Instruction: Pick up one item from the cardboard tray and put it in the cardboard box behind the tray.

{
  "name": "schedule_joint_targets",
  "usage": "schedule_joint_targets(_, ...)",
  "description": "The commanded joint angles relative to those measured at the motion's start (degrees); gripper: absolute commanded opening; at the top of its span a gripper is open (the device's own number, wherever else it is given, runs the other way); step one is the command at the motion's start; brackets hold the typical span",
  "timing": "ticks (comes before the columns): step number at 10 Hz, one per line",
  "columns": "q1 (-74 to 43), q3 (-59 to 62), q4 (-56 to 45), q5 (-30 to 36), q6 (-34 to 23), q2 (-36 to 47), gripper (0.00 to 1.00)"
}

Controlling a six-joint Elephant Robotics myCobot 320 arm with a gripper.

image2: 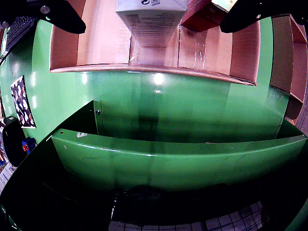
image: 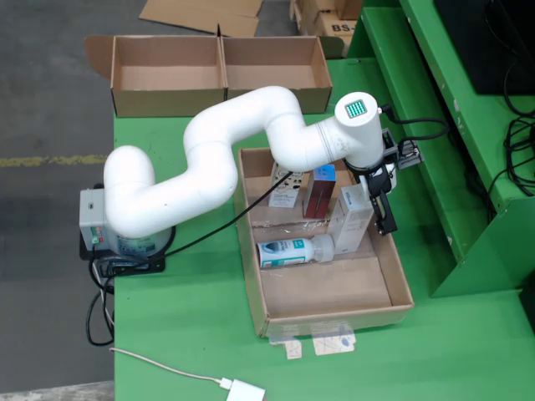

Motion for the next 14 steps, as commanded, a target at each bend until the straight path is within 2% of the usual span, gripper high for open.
schedule_joint_targets(1, -0.17, 1.49, 0.75, -0.26, -0.38, 1.64, 1.00)
schedule_joint_targets(11, -0.17, 1.49, 0.75, -0.26, -0.38, 1.64, 0.00)
schedule_joint_targets(14, -0.17, 1.49, 0.75, -0.26, -0.38, 1.64, 0.00)
